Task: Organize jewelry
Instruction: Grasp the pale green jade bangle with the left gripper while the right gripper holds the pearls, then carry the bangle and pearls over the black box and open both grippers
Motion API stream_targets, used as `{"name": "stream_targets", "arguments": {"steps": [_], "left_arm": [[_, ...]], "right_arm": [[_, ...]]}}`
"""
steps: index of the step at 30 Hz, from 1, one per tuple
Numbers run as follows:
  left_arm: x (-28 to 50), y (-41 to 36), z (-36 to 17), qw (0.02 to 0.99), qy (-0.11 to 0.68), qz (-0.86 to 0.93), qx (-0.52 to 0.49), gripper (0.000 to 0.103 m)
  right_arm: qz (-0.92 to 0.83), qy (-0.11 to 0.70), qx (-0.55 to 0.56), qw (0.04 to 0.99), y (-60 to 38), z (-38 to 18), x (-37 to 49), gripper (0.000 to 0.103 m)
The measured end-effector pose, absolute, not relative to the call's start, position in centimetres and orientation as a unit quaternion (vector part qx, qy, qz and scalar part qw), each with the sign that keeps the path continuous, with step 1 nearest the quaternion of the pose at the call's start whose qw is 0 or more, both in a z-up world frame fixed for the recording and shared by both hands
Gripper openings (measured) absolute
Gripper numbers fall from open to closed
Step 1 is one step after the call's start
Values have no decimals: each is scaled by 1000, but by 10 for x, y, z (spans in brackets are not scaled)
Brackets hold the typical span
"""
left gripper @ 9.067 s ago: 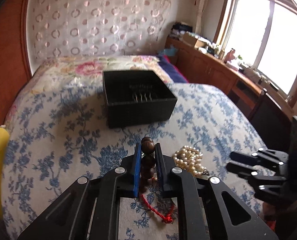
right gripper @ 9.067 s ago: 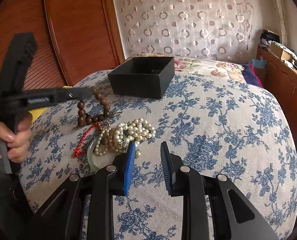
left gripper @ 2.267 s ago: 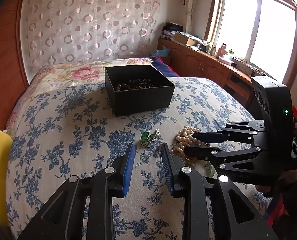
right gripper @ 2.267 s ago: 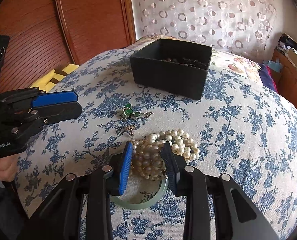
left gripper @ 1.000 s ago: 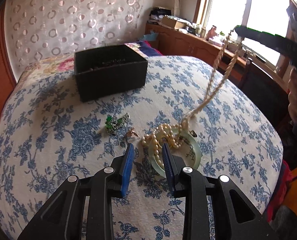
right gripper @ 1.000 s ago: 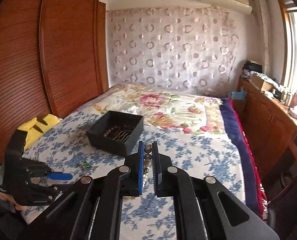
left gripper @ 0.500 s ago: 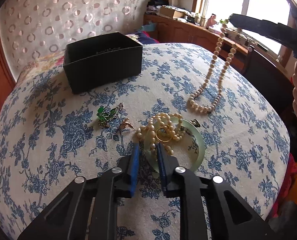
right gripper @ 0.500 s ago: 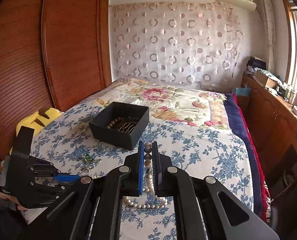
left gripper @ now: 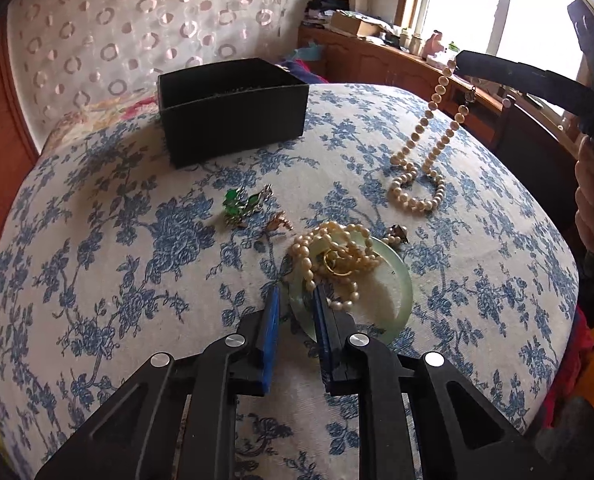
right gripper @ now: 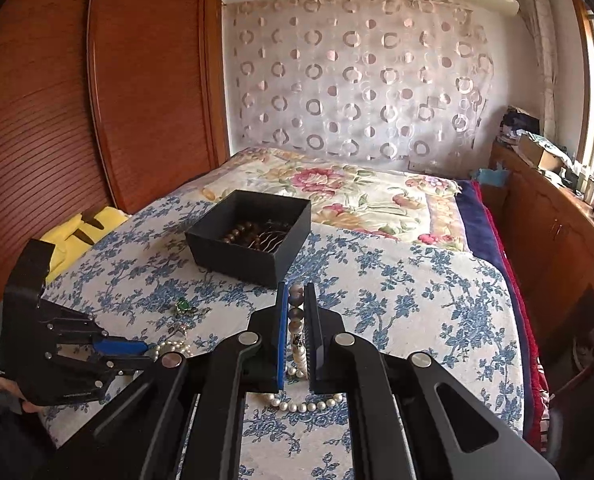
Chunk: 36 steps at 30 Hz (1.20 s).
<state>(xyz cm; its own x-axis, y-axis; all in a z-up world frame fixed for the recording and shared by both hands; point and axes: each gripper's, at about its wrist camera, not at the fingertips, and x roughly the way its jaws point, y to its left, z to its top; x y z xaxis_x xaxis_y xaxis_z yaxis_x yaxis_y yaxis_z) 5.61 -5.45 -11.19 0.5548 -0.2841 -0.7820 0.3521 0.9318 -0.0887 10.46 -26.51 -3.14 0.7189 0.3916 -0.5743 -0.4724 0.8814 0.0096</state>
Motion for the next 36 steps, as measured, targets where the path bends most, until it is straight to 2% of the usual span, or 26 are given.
{"name": "stream_targets", "arguments": {"steps": [4, 17, 36], "left_arm": [[57, -51, -112, 883, 433, -179, 32, 7], [59, -41, -76, 912, 373, -170, 9, 6], [83, -22, -16, 939, 312, -145, 11, 6]], "right_arm": [[237, 295, -71, 923, -261, -34, 104, 9], [246, 293, -79, 920, -251, -32, 104, 9], [267, 209, -86, 937, -226, 58, 110, 9]]}}
